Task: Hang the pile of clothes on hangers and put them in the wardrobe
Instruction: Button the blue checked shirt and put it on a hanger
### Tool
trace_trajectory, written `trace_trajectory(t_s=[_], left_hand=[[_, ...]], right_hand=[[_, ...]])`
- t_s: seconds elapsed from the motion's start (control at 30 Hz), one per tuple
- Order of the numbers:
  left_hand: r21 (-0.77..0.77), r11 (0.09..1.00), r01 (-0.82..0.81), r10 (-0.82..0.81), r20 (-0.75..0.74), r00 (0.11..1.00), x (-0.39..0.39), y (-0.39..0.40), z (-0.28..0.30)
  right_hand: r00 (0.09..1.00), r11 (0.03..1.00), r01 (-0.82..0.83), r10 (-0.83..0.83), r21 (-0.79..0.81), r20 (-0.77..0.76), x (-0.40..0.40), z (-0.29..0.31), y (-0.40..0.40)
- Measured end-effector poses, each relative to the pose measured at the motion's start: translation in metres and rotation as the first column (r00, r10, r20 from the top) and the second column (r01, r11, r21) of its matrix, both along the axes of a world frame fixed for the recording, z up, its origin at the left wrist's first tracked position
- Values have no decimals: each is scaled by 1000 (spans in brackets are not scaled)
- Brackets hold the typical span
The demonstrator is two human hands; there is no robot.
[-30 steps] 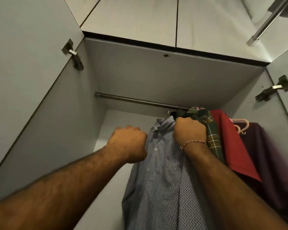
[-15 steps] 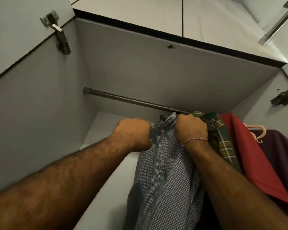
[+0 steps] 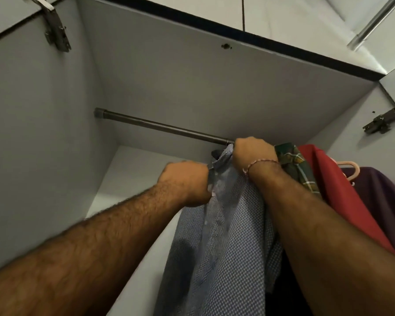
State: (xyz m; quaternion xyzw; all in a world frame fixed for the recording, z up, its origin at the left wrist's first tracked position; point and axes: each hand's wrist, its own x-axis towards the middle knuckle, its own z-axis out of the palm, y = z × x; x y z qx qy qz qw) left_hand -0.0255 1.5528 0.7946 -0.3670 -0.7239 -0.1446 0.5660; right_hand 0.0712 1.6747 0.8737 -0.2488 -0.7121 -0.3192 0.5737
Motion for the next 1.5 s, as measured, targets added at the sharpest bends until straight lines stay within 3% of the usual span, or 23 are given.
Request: trace_trajectory(t_s=[0.2, 0.33, 0.4, 0.57, 0.83, 0.93, 1.07, 1.23, 1.3, 1.37, 1.5], left_hand=[[-41, 999, -23, 24, 24, 999, -14, 1, -3], [-49, 995, 87, -84, 66, 994, -29, 0, -20], [-27, 998, 59, -56, 88, 995, -39, -5, -42], [-38, 987, -153, 158, 189, 969, -55, -48, -135], [-106, 933, -344, 360, 311, 880, -3, -177, -287], [-132, 907, -399, 415, 433, 800, 48, -257, -361], [-109, 877, -467, 451, 522, 724, 152, -372, -464], [-132, 773, -620, 550, 626, 552, 331, -525, -573], [-124, 689, -714, 601, 649, 466, 397, -585, -600], [-106, 590, -800, 615, 702, 360, 448, -637, -624], [-106, 338, -935, 566, 817, 112, 526, -730, -674]], right_hand=[[995, 995, 95, -95, -1, 18, 3, 4, 2], [980, 936, 181, -197, 301, 25, -14, -32, 12], [981, 942, 63, -119, 330, 150, -36, -61, 12], [942, 976, -218, 206, 17, 266, -89, -165, -6], [720, 826, -553, 540, -108, 436, -85, -349, -107], [596, 728, -661, 656, -181, 462, -57, -415, -195], [370, 517, -790, 831, -329, 416, 7, -502, -322], [-87, 95, -891, 924, -444, 373, 131, -623, -501], [-260, -55, -857, 905, -512, 338, 181, -660, -574], [-394, -139, -796, 858, -589, 330, 223, -693, -638], [-613, -171, -638, 703, -750, 361, 287, -752, -749]])
